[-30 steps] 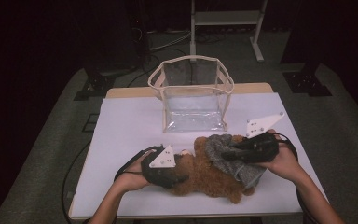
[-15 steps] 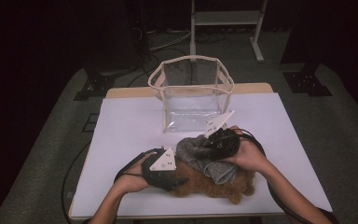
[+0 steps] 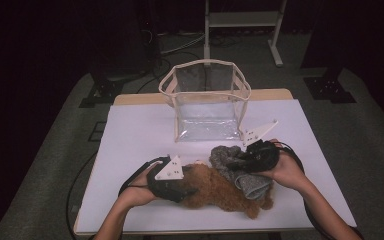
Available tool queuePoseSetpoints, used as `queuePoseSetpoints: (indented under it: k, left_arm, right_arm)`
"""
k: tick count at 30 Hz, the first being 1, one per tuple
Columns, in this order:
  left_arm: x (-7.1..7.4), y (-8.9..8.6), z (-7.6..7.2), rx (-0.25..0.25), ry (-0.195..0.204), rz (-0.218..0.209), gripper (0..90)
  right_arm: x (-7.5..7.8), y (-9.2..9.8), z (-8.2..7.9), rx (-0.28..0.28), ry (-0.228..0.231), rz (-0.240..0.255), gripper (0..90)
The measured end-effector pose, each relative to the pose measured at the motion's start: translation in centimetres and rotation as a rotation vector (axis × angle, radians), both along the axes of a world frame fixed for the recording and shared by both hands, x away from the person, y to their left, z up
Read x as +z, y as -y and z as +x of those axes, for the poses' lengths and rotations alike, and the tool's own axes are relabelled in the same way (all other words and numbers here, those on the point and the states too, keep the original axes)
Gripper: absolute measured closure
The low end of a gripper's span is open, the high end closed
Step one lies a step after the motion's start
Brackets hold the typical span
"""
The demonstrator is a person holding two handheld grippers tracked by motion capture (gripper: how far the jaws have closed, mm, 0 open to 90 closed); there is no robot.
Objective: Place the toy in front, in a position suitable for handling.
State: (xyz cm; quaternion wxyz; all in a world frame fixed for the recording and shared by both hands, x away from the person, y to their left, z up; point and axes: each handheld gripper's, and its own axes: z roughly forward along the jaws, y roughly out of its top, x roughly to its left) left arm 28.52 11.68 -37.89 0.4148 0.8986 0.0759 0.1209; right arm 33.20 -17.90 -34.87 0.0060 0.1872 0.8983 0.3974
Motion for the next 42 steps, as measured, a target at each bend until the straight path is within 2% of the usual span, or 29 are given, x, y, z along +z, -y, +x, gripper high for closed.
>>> queuePoseSetpoints:
  k: [4,7,10,12,14,17,18,20,22,24,29,31,35,38,42]
  left_arm:
    - [0.0,0.5,0.3,0.014,-0.008,-0.017,41.2]
    - [-0.1,1.0,0.4,0.014,-0.005,-0.021,41.5]
    - [0.0,1.3,0.2,0.004,0.004,-0.011,41.6]
    - [0.0,1.5,0.0,-0.005,0.01,-0.008,41.5]
    - [-0.1,1.7,-0.2,-0.022,0.012,-0.005,41.5]
    - [-0.1,1.7,-0.4,-0.037,0.011,0.001,41.4]
    - [-0.1,1.7,-0.4,-0.04,0.011,0.005,41.4]
    - [-0.2,1.5,-0.3,-0.046,0.008,0.007,41.5]
    - [-0.2,1.5,-0.4,-0.046,0.004,-0.001,41.5]
    - [-0.2,1.5,-0.4,-0.044,0.007,0.0,41.1]
    - [-0.2,1.5,-0.1,-0.018,0.006,-0.015,39.5]
    - [-0.2,1.5,0.0,-0.018,0.003,-0.019,39.6]
    - [-0.2,1.7,0.0,-0.017,0.0,-0.019,39.7]
    - [-0.2,1.8,0.2,-0.016,-0.001,-0.017,39.7]
    - [-0.2,1.9,0.2,-0.016,-0.001,-0.021,39.6]
  right_arm:
    - [2.5,0.1,-0.8,0.009,0.052,0.041,77.6]
    - [4.5,-0.3,-1.3,0.025,0.072,0.073,77.6]
    - [5.3,-1.6,-1.6,0.042,0.081,0.066,77.6]
    - [4.9,-2.7,-1.3,0.054,0.078,0.047,77.5]
    - [3.8,-3.6,-0.7,0.059,0.051,0.028,77.3]
    - [1.5,-4.5,0.4,0.05,0.016,-0.026,77.1]
    - [1.1,-4.4,0.7,0.05,0.014,-0.03,77.1]
    - [0.7,-3.6,1.4,0.024,-0.022,0.002,77.1]
    - [0.9,-2.6,1.8,-0.016,-0.005,-0.005,77.1]
    - [1.0,-1.2,2.2,-0.05,-0.009,0.002,77.1]
    - [1.0,1.2,1.0,-0.067,0.005,0.016,77.0]
    - [0.7,2.1,0.2,-0.061,-0.004,0.024,76.7]
    - [0.5,4.0,-0.9,-0.084,-0.013,0.032,76.6]
    - [1.1,4.3,-1.3,-0.083,0.005,0.042,76.5]
    - [1.7,3.1,-1.5,-0.033,0.021,0.076,76.2]
